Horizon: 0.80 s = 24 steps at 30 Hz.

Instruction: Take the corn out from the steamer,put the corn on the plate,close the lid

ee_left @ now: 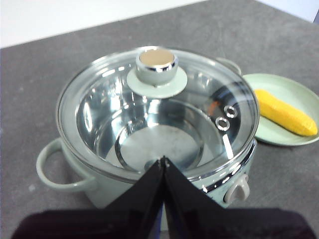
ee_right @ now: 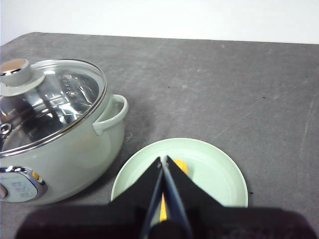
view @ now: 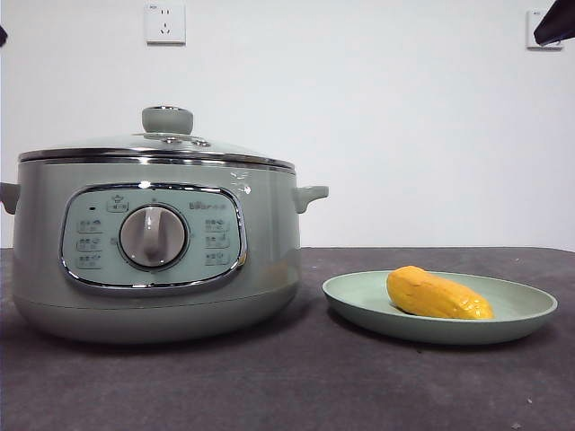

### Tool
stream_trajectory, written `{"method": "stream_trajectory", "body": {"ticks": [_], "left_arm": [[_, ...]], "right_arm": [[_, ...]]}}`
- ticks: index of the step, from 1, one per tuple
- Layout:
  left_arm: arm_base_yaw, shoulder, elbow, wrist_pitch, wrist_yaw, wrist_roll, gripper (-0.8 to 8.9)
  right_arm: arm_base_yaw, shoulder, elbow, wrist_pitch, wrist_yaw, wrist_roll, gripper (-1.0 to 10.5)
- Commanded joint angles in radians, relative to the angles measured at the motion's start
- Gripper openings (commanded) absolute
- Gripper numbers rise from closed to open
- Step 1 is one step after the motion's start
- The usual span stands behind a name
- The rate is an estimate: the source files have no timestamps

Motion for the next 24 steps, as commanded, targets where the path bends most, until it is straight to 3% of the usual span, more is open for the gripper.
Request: {"method": "stream_trajectory", "body": {"ticks": [1, 11, 15, 20, 24], "left_arm": [[-0.004, -0.001, -0.005, 0.002, -0.002, -0.006, -0.04], [-0.005, -0.003, -0.006, -0.005, -0.002, -0.003, -0.04], [0.023, -0.083, -0.006, -0.068, -0.002, 0.029, -0.04], [0.161, -0.235, -0.035, -0.053, -0.001, 0.051, -0.04], [0.292, -0.329, -0.128, 0.065, -0.002, 0.055, -0.04]], "right_arm": [[0.001, -0.001, -0.006, -0.002, 0.003, 0.010, 0.0], [0.001, -0.001, -0.006, -0.003, 0.003, 0.010, 0.0], [0.001, -0.001, -0.006, -0.006, 0.003, 0.010, 0.0], [0.001, -0.001, -0.006, -0.005, 0.003, 0.010, 0.0], [0.001, -0.001, -0.006, -0.006, 0.003, 0.010, 0.0]]}}
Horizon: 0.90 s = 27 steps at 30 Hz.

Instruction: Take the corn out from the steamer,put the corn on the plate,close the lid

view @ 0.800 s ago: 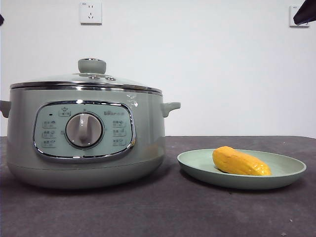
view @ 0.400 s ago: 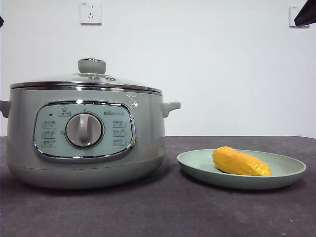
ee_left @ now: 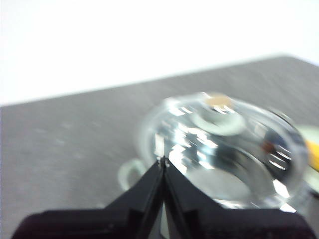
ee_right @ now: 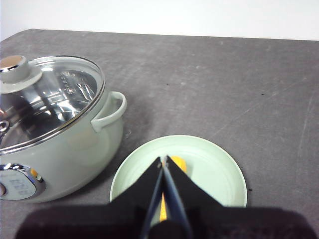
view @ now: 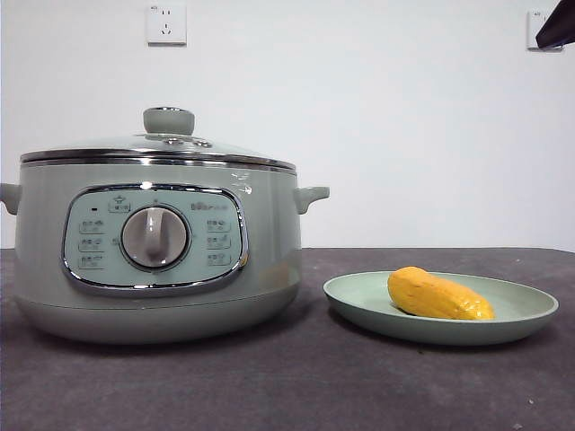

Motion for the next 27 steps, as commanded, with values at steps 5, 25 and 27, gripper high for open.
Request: {"method": "stream_trajectory", "body": {"ticks": [5, 25, 27], "left_arm": [[0.199, -0.109, -0.274, 0.230, 0.005, 0.008, -0.04], [0.266, -0.209, -0.537, 0.278, 0.011, -0.026, -0.04], [0.267, -0.209, -0.537, 0.280, 0.020, -0.041, -0.04]], "right_arm": [[0.001, -0.002, -0.006, 0.003, 0.003, 0.010, 0.0], [0.001, -0.002, -0.006, 0.002, 0.003, 0.009, 0.0], [0.001, -0.002, -0.006, 0.002, 0.003, 0.009, 0.0]]}}
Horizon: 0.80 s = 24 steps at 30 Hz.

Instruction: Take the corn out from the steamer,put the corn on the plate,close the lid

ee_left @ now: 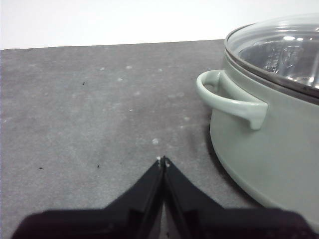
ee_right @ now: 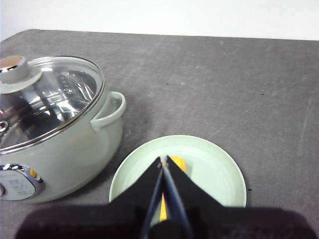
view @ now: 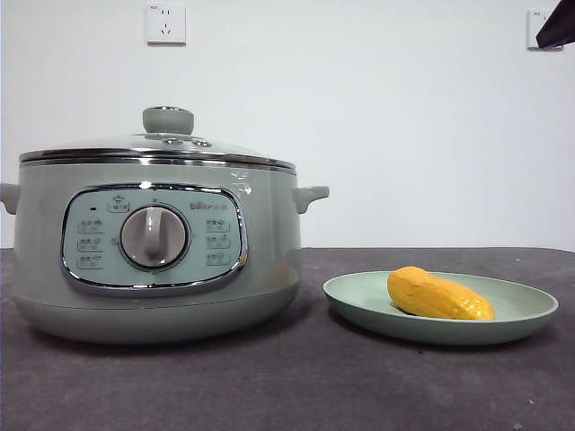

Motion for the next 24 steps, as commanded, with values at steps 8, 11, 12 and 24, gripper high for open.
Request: {"method": "stream_trajectory", "body": {"ticks": [8, 11, 12, 24], "left_arm": [[0.005, -0.003, -0.014, 0.000, 0.018, -0.032, -0.04], [0.005, -0.003, -0.014, 0.000, 0.018, -0.032, -0.04], [0.005, -0.003, -0.014, 0.000, 0.018, -0.032, -0.04], [0.005, -0.003, -0.014, 0.000, 0.018, -0.032, -0.04]], "right_arm": [[0.001, -0.002, -0.006, 0.000, 0.003, 0.009, 0.0], [0.001, -0.002, -0.006, 0.000, 0.003, 0.009, 0.0], [0.001, -0.002, -0.006, 0.000, 0.003, 0.010, 0.0], [0.001, -0.002, -0.006, 0.001, 0.005, 0.007, 0.0]]}}
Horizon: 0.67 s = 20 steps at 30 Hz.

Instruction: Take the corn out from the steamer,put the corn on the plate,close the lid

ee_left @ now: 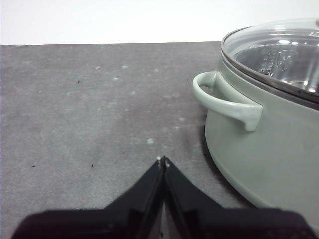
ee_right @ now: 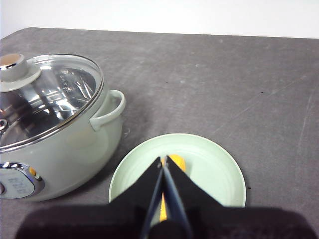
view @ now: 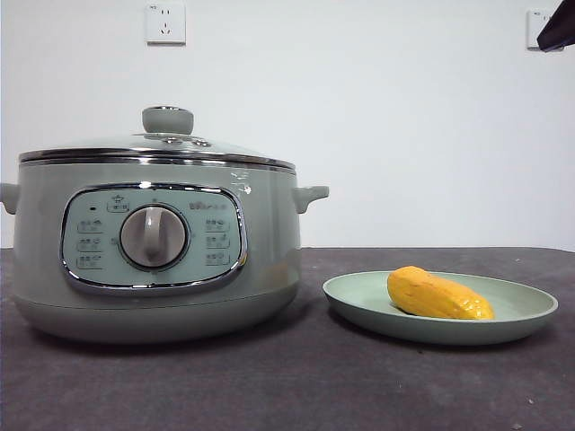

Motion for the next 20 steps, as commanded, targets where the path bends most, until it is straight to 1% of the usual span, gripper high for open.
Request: {"method": "stream_trajectory", "body": {"ticks": [1, 3, 5, 7, 9, 10, 12, 17, 20], "left_arm": [[0.004, -0.003, -0.014, 0.001, 0.002, -0.010, -0.04], [0.004, -0.003, -0.014, 0.001, 0.001, -0.010, -0.04], [0.004, -0.003, -0.014, 0.001, 0.002, -0.010, -0.04], [0.004, -0.003, -0.014, 0.001, 0.001, -0.010, -0.04], [0.004, -0.003, -0.014, 0.001, 0.001, -0.010, -0.04], [0.004, -0.003, -0.014, 0.001, 0.002, -0.010, -0.04], [0.004, -0.003, -0.014, 0.001, 0.002, -0.010, -0.04], [0.004, -0.003, -0.014, 0.001, 0.001, -0.010, -0.04], [0.004, -0.003, -0.014, 0.001, 0.001, -0.010, -0.04]], "right_arm": [[0.001, -0.002, -0.006, 0.011, 0.006, -0.001, 0.0], [0.001, -0.002, -0.006, 0.011, 0.006, -0.021, 0.0], [-0.002, -0.018, -0.006, -0.003, 0.011, -0.076, 0.0], [-0.013, -0.042, -0.009, -0.031, 0.014, -0.117, 0.0], [-0.043, -0.066, -0.029, -0.023, 0.013, -0.146, 0.0], [-0.069, -0.085, -0.051, -0.002, 0.012, -0.150, 0.0], [-0.128, -0.127, -0.108, 0.051, -0.024, -0.148, 0.0], [-0.287, -0.282, -0.291, 0.195, -0.184, -0.135, 0.0], [-0.345, -0.360, -0.375, 0.231, -0.215, -0.108, 0.0]]}}
